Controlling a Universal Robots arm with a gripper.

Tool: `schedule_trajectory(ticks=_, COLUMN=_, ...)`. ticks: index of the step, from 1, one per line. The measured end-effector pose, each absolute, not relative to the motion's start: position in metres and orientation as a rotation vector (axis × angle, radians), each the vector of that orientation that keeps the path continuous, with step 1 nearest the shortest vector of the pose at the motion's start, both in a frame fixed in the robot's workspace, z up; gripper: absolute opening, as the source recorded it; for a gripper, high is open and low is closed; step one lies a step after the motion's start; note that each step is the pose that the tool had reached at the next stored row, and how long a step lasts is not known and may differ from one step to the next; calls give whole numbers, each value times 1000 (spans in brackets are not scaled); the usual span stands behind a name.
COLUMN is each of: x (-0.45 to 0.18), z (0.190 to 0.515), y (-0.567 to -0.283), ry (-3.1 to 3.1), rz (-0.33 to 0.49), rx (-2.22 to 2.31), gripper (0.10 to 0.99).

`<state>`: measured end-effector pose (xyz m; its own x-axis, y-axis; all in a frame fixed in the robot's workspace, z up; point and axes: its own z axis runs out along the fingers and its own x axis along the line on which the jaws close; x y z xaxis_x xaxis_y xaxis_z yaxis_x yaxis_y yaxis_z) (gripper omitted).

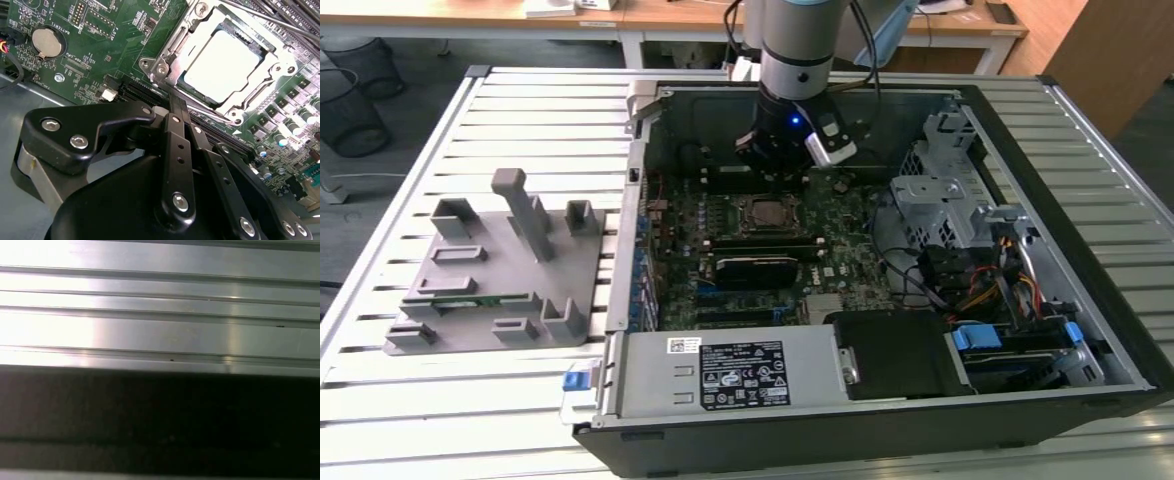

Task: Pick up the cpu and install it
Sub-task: 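Install the first cpu locking lever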

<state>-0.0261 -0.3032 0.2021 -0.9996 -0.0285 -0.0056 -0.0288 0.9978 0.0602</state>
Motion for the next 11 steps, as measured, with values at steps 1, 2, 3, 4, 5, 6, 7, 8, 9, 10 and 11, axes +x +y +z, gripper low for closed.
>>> schedule_trajectory(ticks=1, x=-26, z=202, y=-303, ry=3135, rz=94, rx=-45, gripper=106)
schedule_trajectory(ticks=2, x=-26, z=202, y=-303, ry=3135, rz=92, rx=-45, gripper=106)
schedule_trajectory(ticks=3, x=-26, z=202, y=-303, ry=3135, rz=87, rx=-45, gripper=106)
schedule_trajectory(ticks=4, x=-26, z=202, y=-303, ry=3136, rz=81, rx=-45, gripper=106)
schedule_trajectory(ticks=5, x=-26, z=201, y=-303, ry=3136, rz=73, rx=-45, gripper=106)
schedule_trajectory(ticks=6, x=-25, z=201, y=-303, ry=3136, rz=66, rx=-45, gripper=106)
schedule_trajectory(ticks=7, x=-25, z=200, y=-303, ry=3136, rz=59, rx=-45, gripper=106)
schedule_trajectory(ticks=8, x=-25, z=200, y=-303, ry=3136, rz=53, rx=-45, gripper=106)
schedule_trajectory(ticks=9, x=-25, z=199, y=-303, ry=3137, rz=46, rx=-45, gripper=106)
schedule_trajectory(ticks=10, x=-25, z=199, y=-303, ry=3137, rz=40, rx=-45, gripper=106)
schedule_trajectory(ticks=11, x=-25, z=199, y=-303, ry=3137, rz=33, rx=-45, gripper=106)
